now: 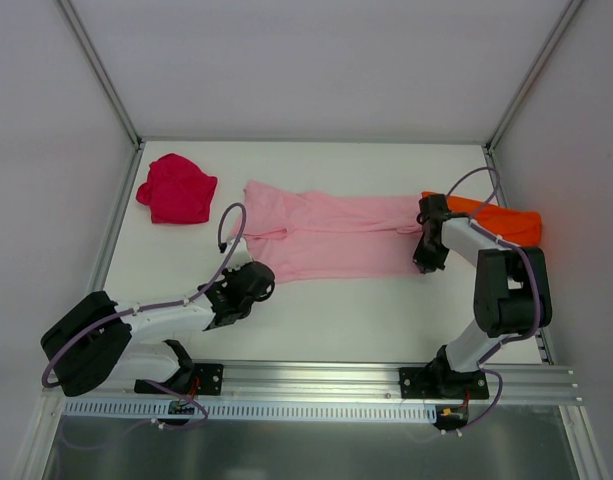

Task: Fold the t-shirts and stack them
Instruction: Grap the side of the flattened tshirt closest away from the robot with both arms, then fold the other side of the tshirt into a rectangle

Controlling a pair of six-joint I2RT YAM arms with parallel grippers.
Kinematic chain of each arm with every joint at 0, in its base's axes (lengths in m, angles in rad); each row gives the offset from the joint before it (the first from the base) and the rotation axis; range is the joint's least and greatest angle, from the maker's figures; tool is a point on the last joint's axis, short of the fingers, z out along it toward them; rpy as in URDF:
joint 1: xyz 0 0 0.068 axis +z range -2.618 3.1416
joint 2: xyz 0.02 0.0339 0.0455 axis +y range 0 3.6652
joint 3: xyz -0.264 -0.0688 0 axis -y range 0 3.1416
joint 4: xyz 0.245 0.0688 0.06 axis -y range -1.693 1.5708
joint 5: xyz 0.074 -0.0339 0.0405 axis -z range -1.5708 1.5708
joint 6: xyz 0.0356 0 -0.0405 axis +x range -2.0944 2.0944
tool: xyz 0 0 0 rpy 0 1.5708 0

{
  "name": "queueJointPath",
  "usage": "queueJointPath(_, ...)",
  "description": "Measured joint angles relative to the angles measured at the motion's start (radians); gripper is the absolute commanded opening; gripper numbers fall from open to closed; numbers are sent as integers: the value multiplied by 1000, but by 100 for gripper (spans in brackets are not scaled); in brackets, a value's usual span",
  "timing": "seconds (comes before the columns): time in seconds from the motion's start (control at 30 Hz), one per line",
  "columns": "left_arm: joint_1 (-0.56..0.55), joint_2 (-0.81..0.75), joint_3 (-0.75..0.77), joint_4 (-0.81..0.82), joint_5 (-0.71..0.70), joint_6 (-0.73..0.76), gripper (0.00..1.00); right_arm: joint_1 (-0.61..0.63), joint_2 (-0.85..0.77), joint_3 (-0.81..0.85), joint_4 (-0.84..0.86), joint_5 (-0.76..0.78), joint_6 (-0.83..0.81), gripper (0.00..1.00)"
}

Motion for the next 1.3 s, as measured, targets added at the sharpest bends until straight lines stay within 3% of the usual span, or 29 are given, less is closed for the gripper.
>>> queueJointPath(0.33, 0, -1, -31, 53, -26, 44, 0, 188, -58, -14, 50, 116, -33, 1)
queueJointPath(0.53, 0, -22, 12, 52, -70, 100, 0, 215, -118, -3, 58, 192, -39, 1)
queueJointPath(0.83, 1, -3, 202, 6, -175, 149, 0, 221, -120, 144, -3, 347, -47, 1)
queueJointPath(1.03, 11, 134, 396, -19, -237, 187, 0, 222, -96, 286, -42, 445, -82, 1)
queueJointPath(1.3, 92, 326, 546, -36, -233, 216, 0, 211, 29, 457, -81, 490, -141, 1)
